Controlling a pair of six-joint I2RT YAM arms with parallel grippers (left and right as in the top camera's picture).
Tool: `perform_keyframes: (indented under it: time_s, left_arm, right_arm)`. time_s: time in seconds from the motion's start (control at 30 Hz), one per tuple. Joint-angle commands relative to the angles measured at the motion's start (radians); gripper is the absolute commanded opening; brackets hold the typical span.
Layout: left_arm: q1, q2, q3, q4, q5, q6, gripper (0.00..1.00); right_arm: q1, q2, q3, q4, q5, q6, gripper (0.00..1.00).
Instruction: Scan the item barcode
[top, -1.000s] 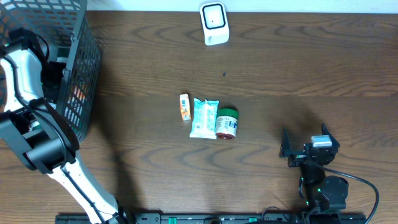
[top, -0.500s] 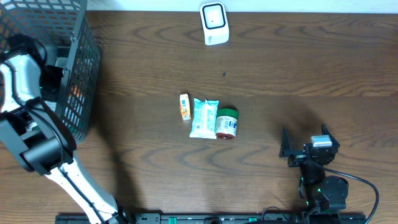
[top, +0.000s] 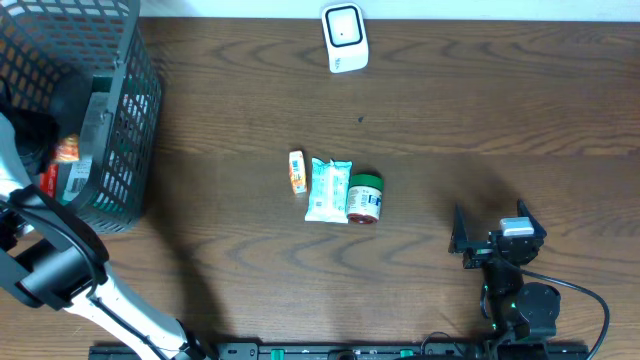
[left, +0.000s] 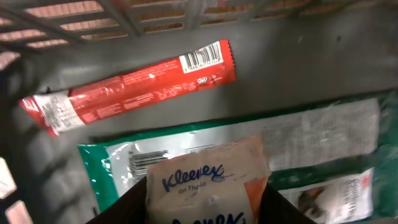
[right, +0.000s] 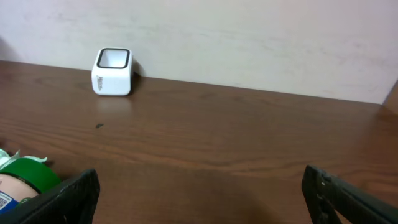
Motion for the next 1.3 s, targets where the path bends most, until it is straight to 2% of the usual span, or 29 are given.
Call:
perform_keyframes:
  time_s: [0.0,0.23,0.27,0.33,0.4,0.47,0.57,0.63,0.77,0.83,0.87,1.03,1.27]
  left_arm:
    - [-0.013,-0.007,0.007,-0.006,-0.033,0.140,0.46]
    - [-0.032,-0.007,0.007,-0.007,-0.027,0.254,0.46]
    - [-0.035,-0.005,0.006,-0.007,-0.027,0.271,0.49]
    - [-0.040,-0.003,0.006,-0.007,-0.027,0.299,0.61]
    - [-0.040,-0.003,0.006,-0.006,-0.027,0.301,0.79]
    - [-0.040,-0.003,0.006,0.002,-0.026,0.301,0.85]
    - [-0.040,-0.006,0.012,0.008,-0.020,0.301,0.85]
    - [-0.040,-0.013,0.013,0.008,0.037,0.301,0.84]
    - [-0.051,-0.023,0.013,0.014,0.100,0.285,0.76]
    - [-0.061,-0.022,0.012,0.027,0.094,0.283,0.65]
    - [-0.067,-0.022,0.009,0.038,0.090,0.273,0.64]
    - [-0.105,-0.022,-0.001,0.063,-0.053,0.157,0.64]
    - [-0.130,-0.013,-0.035,0.136,-0.161,0.103,0.64]
  right_arm:
    - [-0.011,-0.003,-0.001,-0.003,-0.004,-0.006,0.99]
    - [-0.011,-0.003,-0.001,-0.003,-0.004,-0.006,0.99]
    - [-0.011,-0.003,-0.001,-0.003,-0.004,-0.006,0.99]
    - [-0.011,-0.003,-0.001,-0.003,-0.004,-0.006,0.99]
    - [-0.011,-0.003,-0.001,-0.003,-0.004,-0.006,0.99]
    - [-0.011,-0.003,-0.001,-0.003,-0.004,-0.006,0.99]
    - [-0.011,-0.003,-0.001,-0.003,-0.004,-0.006,0.99]
    - [-0.011,-0.003,-0.001,-0.003,-0.004,-0.006,0.99]
    - [-0.011,-0.003,-0.001,-0.003,-0.004,-0.006,0.99]
    - [-0.011,-0.003,-0.001,-0.003,-0.004,-0.006,0.99]
    - [-0.011,-0.003,-0.001,-0.003,-0.004,-0.006,0.99]
    - [-0.011,-0.003,-0.001,-0.003,-0.004,-0.006,0.99]
    - [-0.011,-0.003,-0.001,-0.003,-0.004,-0.006,0.99]
